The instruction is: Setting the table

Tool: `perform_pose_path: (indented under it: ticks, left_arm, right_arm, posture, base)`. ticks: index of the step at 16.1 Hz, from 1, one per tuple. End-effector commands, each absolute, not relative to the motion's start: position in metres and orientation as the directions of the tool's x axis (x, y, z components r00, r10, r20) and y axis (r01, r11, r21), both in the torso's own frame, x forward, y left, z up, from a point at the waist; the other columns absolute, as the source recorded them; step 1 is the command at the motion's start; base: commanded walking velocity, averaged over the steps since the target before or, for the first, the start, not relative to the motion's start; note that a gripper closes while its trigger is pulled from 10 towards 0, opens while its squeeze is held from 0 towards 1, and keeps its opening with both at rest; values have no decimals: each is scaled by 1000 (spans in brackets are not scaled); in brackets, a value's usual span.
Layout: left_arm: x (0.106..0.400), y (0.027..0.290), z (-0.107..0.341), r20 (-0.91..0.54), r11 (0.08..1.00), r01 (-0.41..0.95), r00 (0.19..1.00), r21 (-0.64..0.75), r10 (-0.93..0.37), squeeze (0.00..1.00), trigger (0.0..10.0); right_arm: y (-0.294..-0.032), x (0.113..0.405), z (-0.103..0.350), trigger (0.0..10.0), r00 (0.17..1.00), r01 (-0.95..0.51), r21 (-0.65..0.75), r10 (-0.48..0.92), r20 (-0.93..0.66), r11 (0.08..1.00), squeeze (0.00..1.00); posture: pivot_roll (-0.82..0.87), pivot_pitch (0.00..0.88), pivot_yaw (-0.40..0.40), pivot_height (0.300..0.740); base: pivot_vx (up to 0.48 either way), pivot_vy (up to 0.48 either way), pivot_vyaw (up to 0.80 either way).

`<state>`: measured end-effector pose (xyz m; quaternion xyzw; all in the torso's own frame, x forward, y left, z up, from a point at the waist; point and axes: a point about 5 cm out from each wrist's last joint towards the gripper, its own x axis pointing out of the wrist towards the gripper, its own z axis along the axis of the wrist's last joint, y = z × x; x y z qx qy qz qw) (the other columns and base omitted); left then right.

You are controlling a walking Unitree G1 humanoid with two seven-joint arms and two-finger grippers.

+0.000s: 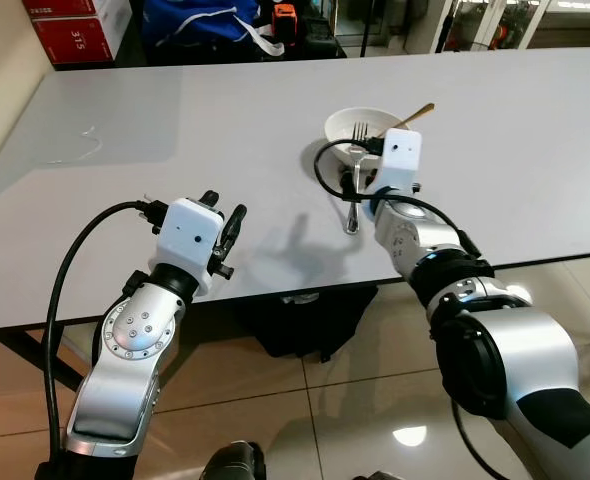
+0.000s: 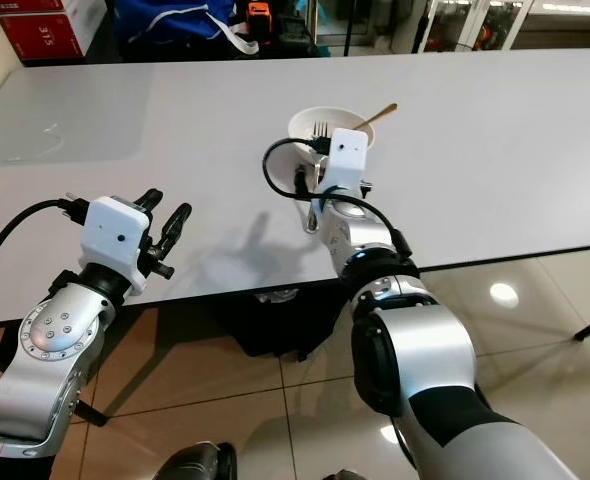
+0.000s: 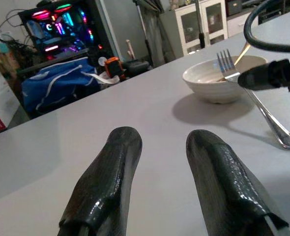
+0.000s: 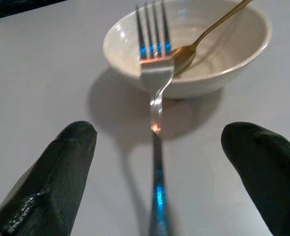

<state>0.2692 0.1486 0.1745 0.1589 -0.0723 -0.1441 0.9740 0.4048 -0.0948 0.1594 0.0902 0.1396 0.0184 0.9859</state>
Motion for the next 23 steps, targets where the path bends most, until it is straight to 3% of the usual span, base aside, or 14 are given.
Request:
perform_pose_path:
  ticks: [1,8,11,17,23]
  left_arm:
    - [267,153,180,106,906,240,950,349,-293,0,10000]
    - [259,155,199,122,886,256,938,387,-325,0,10000]
    - [249,151,210,118,829,284,916,482,-383,0,10000]
    - [239,159,230,155,855,256,921,450,-357,0,10000]
    - [222,159,232,138,872,273,925,406,-354,0,10000]
  right_arm:
    - [-94,407,164,10000,962,-5,198,59,-266,980,0]
    - [-100,411,177,10000,977,29,164,7,-214,986,0]
    - [-103,411,175,10000,979,46,140,-17,-201,989,0]
    - [-105,414,187,10000,988,58,147,-36,-151,987,0]
    - [-96,414,192,10000,994,26,144,-10,-111,989,0]
  posture:
    - [252,53,-30,740]
    - [318,153,-39,740]
    - [323,213,-31,740]
    - [334,297,-18,740]
    - [370,315,-37,740]
  base:
    - [0,0,0]
    - [0,0,0]
    - [0,0,0]
    - [0,0,0]
    - [0,0,0]
